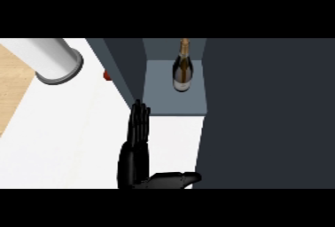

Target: Pick up the wine, place it into the cabinet and close the cabinet

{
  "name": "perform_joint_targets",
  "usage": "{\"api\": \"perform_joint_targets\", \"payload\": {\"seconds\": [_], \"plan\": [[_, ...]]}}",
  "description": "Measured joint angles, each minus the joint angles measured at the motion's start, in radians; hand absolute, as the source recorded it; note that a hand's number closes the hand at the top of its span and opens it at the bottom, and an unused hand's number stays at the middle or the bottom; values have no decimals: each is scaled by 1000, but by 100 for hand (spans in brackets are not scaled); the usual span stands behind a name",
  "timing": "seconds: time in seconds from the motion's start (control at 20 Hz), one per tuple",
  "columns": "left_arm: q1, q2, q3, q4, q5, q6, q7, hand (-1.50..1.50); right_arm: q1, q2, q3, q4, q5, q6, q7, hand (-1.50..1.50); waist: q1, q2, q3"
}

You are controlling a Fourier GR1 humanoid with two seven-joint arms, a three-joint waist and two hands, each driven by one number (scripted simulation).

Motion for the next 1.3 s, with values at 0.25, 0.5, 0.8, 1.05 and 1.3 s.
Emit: {"api": "perform_joint_targets", "payload": {"seconds": [0.25, 0.5, 0.8, 1.05, 1.3], "plan": [[108, 78, -23, -146, -23, -34, 5, -150, 12, 3, 21, -4, -11, 17, 18, -150, 0, 0, 0], [192, 167, -26, -242, -25, -102, 2, -150, 39, -8, 34, 4, -37, 66, 28, 150, 0, 0, 0], [302, 290, 9, -354, -2, -217, -18, -150, 63, -22, 57, 4, -50, 120, 15, 150, 0, 1, 0], [355, 364, 82, -399, 36, -288, -23, -150, 130, -2, 144, -2, -62, 138, 39, 150, -2, 0, 0], [417, 433, 173, -465, 85, -338, -26, -150, 183, 28, 240, 4, -75, 129, 66, 150, 1, 0, 0]]}}
